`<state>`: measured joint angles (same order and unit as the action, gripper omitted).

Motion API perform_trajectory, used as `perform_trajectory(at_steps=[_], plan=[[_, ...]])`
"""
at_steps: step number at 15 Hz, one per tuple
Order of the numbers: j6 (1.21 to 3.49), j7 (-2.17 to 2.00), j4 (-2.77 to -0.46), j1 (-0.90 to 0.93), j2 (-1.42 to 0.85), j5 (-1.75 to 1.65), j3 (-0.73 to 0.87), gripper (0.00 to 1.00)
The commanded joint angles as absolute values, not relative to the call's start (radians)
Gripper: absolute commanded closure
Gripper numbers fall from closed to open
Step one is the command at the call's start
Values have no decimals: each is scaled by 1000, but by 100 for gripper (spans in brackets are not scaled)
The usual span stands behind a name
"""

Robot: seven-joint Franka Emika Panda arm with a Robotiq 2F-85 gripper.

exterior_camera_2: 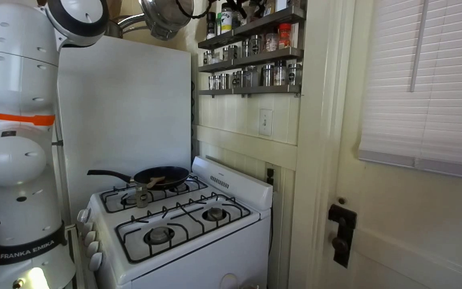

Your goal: Take the spice bottle off of the shelf and put it on the stove

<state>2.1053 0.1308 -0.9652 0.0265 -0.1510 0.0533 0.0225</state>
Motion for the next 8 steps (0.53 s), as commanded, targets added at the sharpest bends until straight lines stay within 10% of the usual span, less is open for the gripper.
perform_trajectory(at_steps=[1, 4, 5, 8], plan=[[2067, 117, -910, 21, -185, 77, 22, 0], [2065, 104, -902, 22, -191, 72, 24, 0], [2065, 97, -900, 23, -192, 68, 25, 25], [2067, 82, -899, 22, -195, 62, 29, 42]])
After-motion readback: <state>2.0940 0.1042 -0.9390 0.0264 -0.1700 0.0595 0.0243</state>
